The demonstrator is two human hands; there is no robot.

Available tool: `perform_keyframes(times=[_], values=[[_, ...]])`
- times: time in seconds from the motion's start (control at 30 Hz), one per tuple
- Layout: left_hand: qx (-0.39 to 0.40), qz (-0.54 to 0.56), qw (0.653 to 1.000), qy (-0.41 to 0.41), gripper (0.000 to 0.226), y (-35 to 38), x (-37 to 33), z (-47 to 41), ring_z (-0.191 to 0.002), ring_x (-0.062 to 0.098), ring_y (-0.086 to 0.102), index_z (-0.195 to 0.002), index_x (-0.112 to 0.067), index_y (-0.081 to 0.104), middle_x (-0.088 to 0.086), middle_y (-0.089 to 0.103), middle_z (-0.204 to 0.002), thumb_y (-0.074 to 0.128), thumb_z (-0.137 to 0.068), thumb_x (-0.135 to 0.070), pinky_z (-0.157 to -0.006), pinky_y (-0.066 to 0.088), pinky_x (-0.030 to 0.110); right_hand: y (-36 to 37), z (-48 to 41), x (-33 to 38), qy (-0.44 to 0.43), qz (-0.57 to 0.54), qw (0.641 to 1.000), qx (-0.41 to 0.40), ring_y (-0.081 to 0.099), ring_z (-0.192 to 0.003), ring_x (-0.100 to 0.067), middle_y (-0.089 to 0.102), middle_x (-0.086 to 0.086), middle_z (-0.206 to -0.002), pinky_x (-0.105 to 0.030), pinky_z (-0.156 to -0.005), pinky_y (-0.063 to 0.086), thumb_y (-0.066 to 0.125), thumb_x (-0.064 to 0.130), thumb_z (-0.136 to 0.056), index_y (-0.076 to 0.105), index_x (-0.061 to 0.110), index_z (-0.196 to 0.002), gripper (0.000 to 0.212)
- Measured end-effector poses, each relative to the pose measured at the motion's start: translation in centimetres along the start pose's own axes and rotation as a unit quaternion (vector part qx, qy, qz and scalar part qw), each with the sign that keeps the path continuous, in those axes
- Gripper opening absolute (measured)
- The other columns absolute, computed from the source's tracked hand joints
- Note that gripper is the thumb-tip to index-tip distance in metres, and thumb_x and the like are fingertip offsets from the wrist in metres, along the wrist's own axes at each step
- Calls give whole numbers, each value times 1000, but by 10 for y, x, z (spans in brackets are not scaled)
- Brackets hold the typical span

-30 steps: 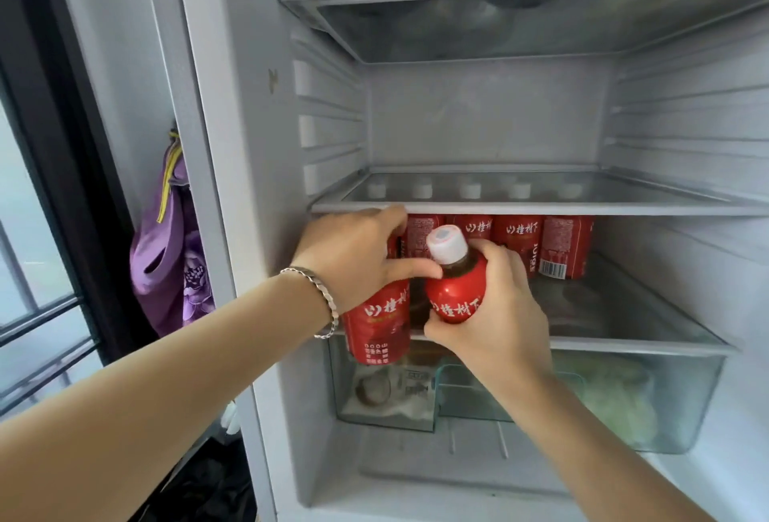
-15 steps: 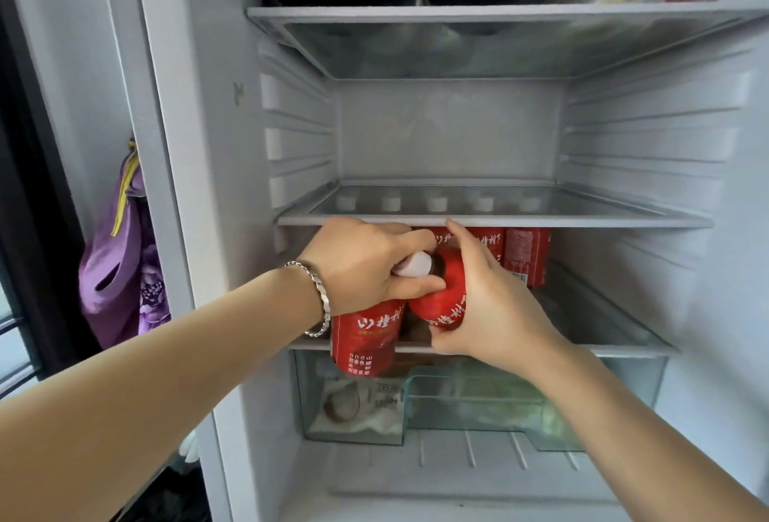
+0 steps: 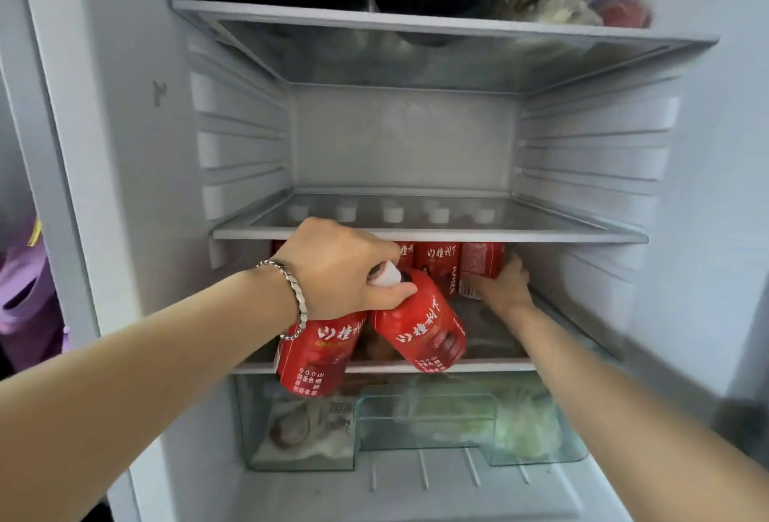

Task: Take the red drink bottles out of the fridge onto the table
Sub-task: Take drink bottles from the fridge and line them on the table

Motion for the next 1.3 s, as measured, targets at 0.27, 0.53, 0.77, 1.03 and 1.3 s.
perform_keyframes(times=[0.27, 0.53, 0.77, 1.03, 1.3], values=[[19, 26, 999, -1, 55, 1, 1, 1, -77, 12, 59, -92, -26, 60, -7, 63, -84, 26, -83, -69, -59, 35, 25, -1, -20, 12, -47, -49, 997, -46, 59, -114, -26, 60, -13, -124, -34, -97, 46, 80, 17, -73, 47, 4, -126, 64], [-25, 43, 999, 5, 81, 0, 6, 3, -72, 12, 60, -89, -26, 61, -7, 65, -79, -1, -62, -72, -52, 26, 15, -22, 78, 30, -66, 1, 986, -151, 51, -87, -26, 40, -4, -110, -30, -78, 38, 79, 28, -66, 39, 30, -134, 78], [-32, 56, 998, 8, 81, 0, 6, 6, -72, 13, 61, -88, -26, 63, -7, 66, -79, 2, -63, -73, -56, 38, 22, -39, 117, 33, -58, 6, 987, -147, 51, -104, -29, 36, -4, -114, -32, -84, 42, 82, 24, -62, 39, 23, -130, 80], [-20, 54, 998, 15, 83, 1, 5, 6, -76, 11, 61, -92, -29, 62, -9, 66, -86, -1, -61, -73, -54, 31, 17, -50, 100, 70, -89, 149, 971, -165, 51, -106, -37, 61, -13, -106, -42, -88, 45, 64, 51, -77, 65, 9, -98, 47], [-9, 56, 998, 4, 85, 3, 9, 4, -73, 11, 61, -90, -27, 64, -8, 65, -82, -2, -61, -74, -59, 40, 24, -58, 127, 92, -178, 321, 909, -199, 61, -85, -32, 65, -6, -94, -27, -61, 30, 62, 42, -81, 61, 14, -82, 28]])
Point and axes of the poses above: each hand's wrist, its own z-axis away from the middle knuckle, its own y-axis out of the palm, x = y × z, the point moved 4 cm from there along -z, towards the middle knuckle
